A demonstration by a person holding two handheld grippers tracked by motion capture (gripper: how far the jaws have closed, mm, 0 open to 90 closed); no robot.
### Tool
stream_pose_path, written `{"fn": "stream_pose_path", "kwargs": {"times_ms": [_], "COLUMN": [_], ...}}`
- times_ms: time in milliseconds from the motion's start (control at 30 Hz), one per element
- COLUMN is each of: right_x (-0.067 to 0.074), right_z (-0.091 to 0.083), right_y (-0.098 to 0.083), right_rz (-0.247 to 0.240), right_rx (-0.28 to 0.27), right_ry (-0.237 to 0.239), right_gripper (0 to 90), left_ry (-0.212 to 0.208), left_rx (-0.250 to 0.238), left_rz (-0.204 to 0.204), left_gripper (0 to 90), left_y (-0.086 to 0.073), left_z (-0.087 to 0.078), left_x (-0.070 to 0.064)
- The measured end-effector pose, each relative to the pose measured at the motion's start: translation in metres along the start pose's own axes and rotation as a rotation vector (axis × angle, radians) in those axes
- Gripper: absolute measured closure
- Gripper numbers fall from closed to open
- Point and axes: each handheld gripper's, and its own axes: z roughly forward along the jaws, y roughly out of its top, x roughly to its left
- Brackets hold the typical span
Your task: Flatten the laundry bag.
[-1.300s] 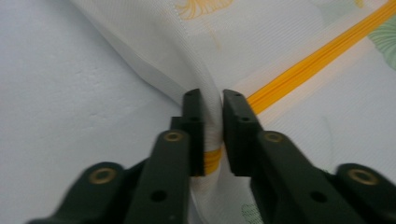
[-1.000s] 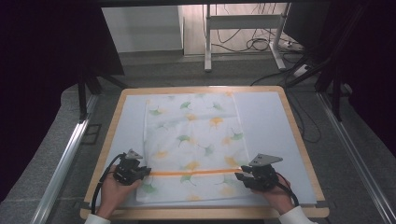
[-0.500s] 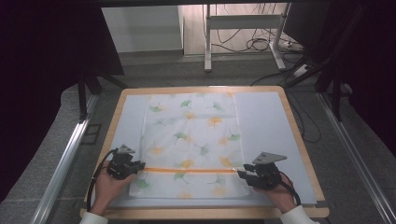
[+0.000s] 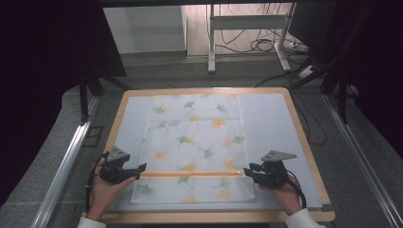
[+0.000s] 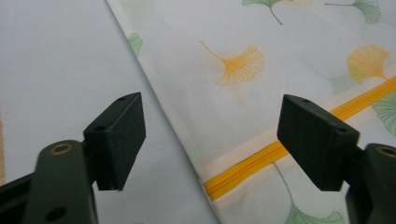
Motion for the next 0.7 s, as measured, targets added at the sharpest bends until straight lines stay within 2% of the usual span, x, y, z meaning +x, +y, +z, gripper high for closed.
{"fn": "stream_pose_path", "kwargs": {"times_ms": [167,400,567,700], "right_x": [0.005,0.010,0.018,0.020], "right_z": [-0.006,-0.011,-0.006,-0.005], "right_y": [-0.004,-0.009,-0.009,-0.011], "right_rz": [-0.037,-0.046,-0.075,-0.080], "right_rx": [0.001,0.014,0.037,0.047], "right_ry": [0.030,0.055,0.067,0.069], "right_gripper": [86.4,88.7,88.8,88.8], "left_ry": [-0.013,-0.022,-0.040,-0.060], "left_rx": [-0.017,-0.043,-0.052,-0.056], "left_rz": [0.016,0.005,0.023,0.067], "left_gripper": [20.5,22.1,23.7,24.0], "left_y": [0.003,0.005,0.010,0.016], "left_z": [-0.001,-0.005,-0.005,-0.004], "left_x": [-0.003,-0.007,-0.014,-0.028]}}
